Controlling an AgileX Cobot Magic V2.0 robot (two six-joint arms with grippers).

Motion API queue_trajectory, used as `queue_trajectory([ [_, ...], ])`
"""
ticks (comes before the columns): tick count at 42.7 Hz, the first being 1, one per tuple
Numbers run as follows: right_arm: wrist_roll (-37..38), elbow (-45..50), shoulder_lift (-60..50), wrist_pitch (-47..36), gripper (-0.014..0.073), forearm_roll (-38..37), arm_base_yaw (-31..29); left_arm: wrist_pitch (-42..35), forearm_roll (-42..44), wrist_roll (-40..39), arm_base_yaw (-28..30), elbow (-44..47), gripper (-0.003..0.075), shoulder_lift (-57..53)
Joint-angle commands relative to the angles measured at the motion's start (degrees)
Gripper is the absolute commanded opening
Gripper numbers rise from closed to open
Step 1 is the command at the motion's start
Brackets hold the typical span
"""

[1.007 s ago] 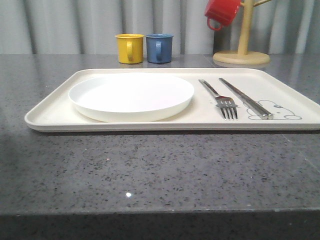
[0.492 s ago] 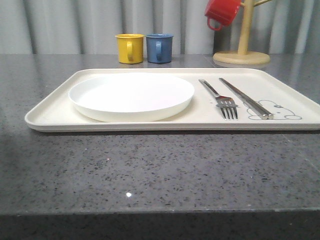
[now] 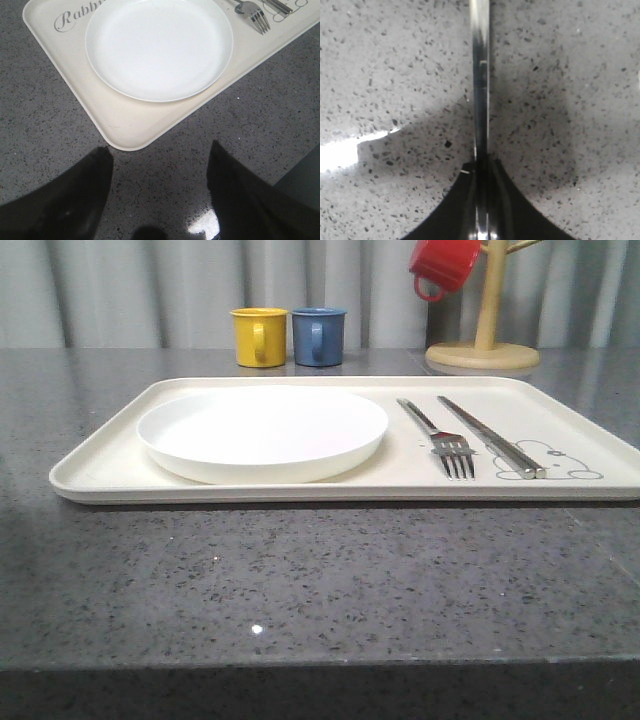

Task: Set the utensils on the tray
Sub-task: 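Move the right gripper back to the steel spoon and grasp it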

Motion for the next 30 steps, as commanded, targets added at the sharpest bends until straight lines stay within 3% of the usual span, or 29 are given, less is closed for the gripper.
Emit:
queue_trajectory([
  [1,-0.7,-2.0,-2.3,-0.9,-0.0027,-0.3,-0.3,-3.8,0.0,-0.5,-0.4,-1.5,0.0417,-0.3],
  [9,-1.6,-3.8,-4.8,0.8,-0.0027,2.3,2.0,-3.8,0.0,-0.5,-0.4,-1.5,0.0418,-0.3],
  [30,-2.4,-5.0,-8.5,0.2,-0.0027,14.2,22.1,-3.8,0.0,-0.5,-0.4,-1.5,0.0417,-0.3],
])
